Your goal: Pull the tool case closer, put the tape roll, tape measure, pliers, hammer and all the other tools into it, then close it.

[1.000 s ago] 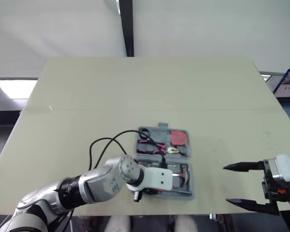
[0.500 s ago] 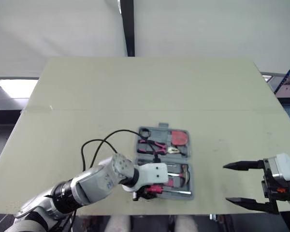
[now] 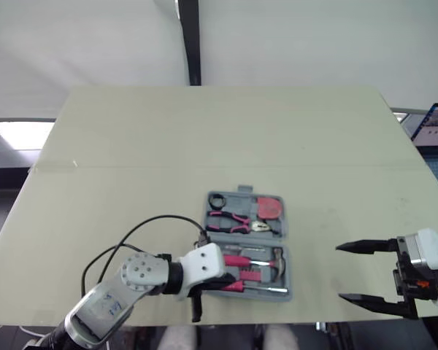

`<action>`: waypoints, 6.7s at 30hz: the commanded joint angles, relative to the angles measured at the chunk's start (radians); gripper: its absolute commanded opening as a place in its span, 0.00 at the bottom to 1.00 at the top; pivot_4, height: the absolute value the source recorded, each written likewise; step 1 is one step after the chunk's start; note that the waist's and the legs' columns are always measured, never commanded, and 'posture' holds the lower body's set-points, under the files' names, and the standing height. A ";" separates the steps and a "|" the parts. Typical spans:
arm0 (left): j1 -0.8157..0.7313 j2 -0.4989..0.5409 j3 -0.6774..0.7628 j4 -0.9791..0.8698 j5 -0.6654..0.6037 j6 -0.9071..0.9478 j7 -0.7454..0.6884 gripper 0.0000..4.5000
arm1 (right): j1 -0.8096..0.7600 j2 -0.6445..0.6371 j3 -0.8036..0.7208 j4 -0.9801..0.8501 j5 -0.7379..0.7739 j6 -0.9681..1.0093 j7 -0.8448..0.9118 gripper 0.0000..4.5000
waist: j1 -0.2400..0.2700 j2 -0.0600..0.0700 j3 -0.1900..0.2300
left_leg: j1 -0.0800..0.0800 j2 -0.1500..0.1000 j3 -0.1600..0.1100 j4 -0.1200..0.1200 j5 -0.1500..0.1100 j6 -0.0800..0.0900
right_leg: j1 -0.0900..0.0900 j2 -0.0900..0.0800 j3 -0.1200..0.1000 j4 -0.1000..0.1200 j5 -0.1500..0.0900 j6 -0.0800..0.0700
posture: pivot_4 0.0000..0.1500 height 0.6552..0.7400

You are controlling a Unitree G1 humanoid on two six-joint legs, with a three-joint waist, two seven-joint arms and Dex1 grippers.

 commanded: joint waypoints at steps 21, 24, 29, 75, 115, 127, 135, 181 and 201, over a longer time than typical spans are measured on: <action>0.002 -0.074 -0.114 0.239 0.178 -0.238 -0.036 0.01 | -0.003 -0.011 -0.041 0.010 0.007 -0.006 0.005 1.00 | -0.004 0.001 -0.001 | 0.000 0.000 0.000 0.000 0.000 0.000 | 0.000 0.000 0.000 0.000 0.000 0.000 | 1.00 1.00; 0.006 -0.071 -0.116 0.245 0.185 -0.240 -0.041 0.01 | -0.004 -0.012 -0.042 0.011 0.007 -0.006 0.005 1.00 | -0.004 0.001 -0.001 | 0.000 0.000 0.000 0.000 0.000 0.000 | 0.000 0.000 0.000 0.000 0.000 0.000 | 1.00 1.00; 0.030 -0.045 -0.138 0.260 0.210 -0.264 -0.057 0.01 | -0.014 -0.016 -0.035 0.018 0.006 -0.006 0.003 1.00 | -0.006 0.002 -0.001 | 0.000 0.000 0.000 -0.001 0.000 0.000 | 0.000 0.000 0.000 0.000 0.000 0.000 | 1.00 1.00; 0.707 -0.169 0.752 0.007 -0.110 -0.269 0.095 0.80 | 0.059 0.171 0.152 0.009 -0.111 -0.024 -0.268 1.00 | -0.011 0.011 -0.011 | 0.000 0.000 0.000 -0.002 -0.001 0.000 | 0.000 0.000 0.000 -0.002 0.000 0.000 | 1.00 1.00; -0.048 -0.118 0.311 0.525 -0.003 -0.170 0.022 0.01 | -0.465 0.199 0.533 0.355 -0.298 0.266 -0.526 0.00 | -0.036 0.012 -0.011 | 0.000 -0.001 0.001 -0.002 -0.001 -0.001 | -0.003 0.000 -0.001 0.001 0.000 0.000 | 1.00 1.00; -0.108 -0.159 0.226 0.613 0.060 -0.216 0.013 0.01 | -0.513 0.223 0.599 0.349 -0.350 0.286 -0.553 0.00 | -0.034 0.012 -0.011 | -0.001 -0.001 0.001 -0.002 -0.001 -0.001 | -0.003 0.000 -0.001 0.001 0.000 0.000 | 1.00 1.00; -0.114 -0.180 0.201 0.598 0.081 -0.207 0.014 0.01 | -0.568 0.239 0.653 0.362 -0.371 0.292 -0.538 0.00 | -0.032 0.012 -0.011 | 0.000 -0.001 0.000 -0.001 -0.001 -0.001 | -0.002 -0.001 -0.001 0.001 0.000 0.000 | 1.00 1.00; 0.150 -0.161 0.194 0.224 0.068 -0.014 0.083 0.01 | -0.509 0.187 0.726 0.215 -0.331 0.391 -0.400 0.00 | -0.035 0.012 -0.011 | -0.001 -0.001 0.000 -0.002 -0.001 -0.001 | -0.003 -0.001 -0.001 0.000 0.000 0.000 | 1.00 1.00; 0.179 -0.146 0.198 0.200 0.070 -0.007 0.089 0.01 | -0.505 0.199 0.737 0.210 -0.330 0.394 -0.401 0.00 | -0.036 0.012 -0.011 | -0.001 -0.001 0.000 -0.002 -0.001 -0.001 | -0.003 -0.001 -0.001 0.000 0.000 0.000 | 1.00 1.00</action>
